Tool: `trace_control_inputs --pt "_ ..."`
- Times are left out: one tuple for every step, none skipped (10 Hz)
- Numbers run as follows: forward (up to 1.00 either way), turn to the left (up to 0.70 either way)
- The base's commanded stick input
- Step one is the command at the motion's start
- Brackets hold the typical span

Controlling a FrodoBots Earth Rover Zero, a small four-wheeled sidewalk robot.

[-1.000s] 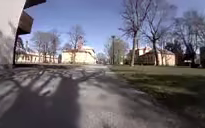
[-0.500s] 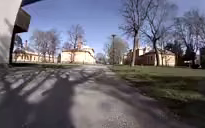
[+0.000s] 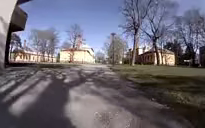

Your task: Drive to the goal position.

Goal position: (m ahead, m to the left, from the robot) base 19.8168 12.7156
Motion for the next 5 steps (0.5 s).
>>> trace_control_inputs --pt "0.85 0.00" --pt "0.85 0.00" --pt "0.85 0.00" --pt "0.85 0.00" --pt "0.85 0.00"
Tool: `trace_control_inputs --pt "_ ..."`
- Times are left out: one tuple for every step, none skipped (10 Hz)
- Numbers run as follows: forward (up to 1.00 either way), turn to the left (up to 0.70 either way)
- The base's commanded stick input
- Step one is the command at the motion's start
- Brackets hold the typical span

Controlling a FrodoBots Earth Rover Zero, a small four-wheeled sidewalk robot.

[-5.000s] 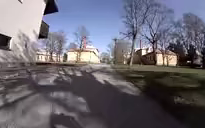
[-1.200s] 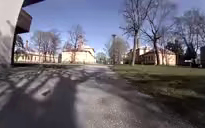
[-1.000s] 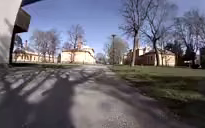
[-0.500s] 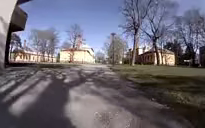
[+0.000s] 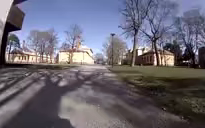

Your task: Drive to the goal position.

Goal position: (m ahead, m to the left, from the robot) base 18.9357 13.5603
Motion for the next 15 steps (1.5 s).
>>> trace_control_inputs --pt "0.85 0.00" --pt "0.85 0.00" --pt "0.85 0.00" --pt "0.85 0.00" --pt "0.85 0.00" --pt "0.85 0.00" --pt "0.85 0.00" --pt "0.85 0.00" --pt "0.85 0.00" --pt "0.85 0.00" --pt "0.85 0.00" --pt "0.85 0.00" --pt "0.85 0.00" --pt "0.85 0.00" --pt "0.85 0.00"
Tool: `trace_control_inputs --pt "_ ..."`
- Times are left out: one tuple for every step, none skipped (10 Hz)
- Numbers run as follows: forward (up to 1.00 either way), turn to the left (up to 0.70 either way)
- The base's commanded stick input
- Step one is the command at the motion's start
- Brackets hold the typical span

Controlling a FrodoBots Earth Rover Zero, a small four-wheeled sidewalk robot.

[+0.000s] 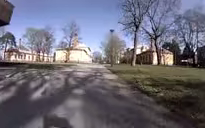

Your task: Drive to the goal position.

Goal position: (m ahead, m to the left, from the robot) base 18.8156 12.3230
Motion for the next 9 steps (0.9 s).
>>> trace_control_inputs --pt "0.85 0.00" --pt "0.85 0.00" --pt "0.85 0.00" --pt "0.85 0.00" --pt "0.85 0.00" --pt "0.85 0.00" --pt "0.85 0.00" --pt "0.85 0.00" --pt "0.85 0.00"
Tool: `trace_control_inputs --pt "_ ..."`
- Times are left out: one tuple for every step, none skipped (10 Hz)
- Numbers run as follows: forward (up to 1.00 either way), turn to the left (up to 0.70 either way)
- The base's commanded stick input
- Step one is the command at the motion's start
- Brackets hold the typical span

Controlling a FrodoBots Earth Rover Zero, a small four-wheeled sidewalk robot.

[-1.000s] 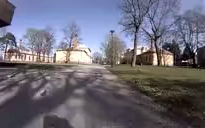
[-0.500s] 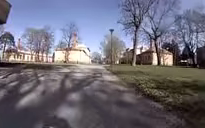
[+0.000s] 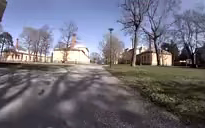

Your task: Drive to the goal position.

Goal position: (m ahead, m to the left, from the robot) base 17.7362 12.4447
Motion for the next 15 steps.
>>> trace_control_inputs --pt "0.85 0.00" --pt "0.85 0.00" --pt "0.85 0.00" --pt "0.85 0.00" --pt "0.85 0.00" --pt "0.85 0.00" --pt "0.85 0.00" --pt "0.85 0.00" --pt "0.85 0.00" --pt "0.85 0.00" --pt "0.85 0.00" --pt "0.85 0.00" --pt "0.85 0.00" --pt "0.85 0.17" --pt "0.85 0.34"
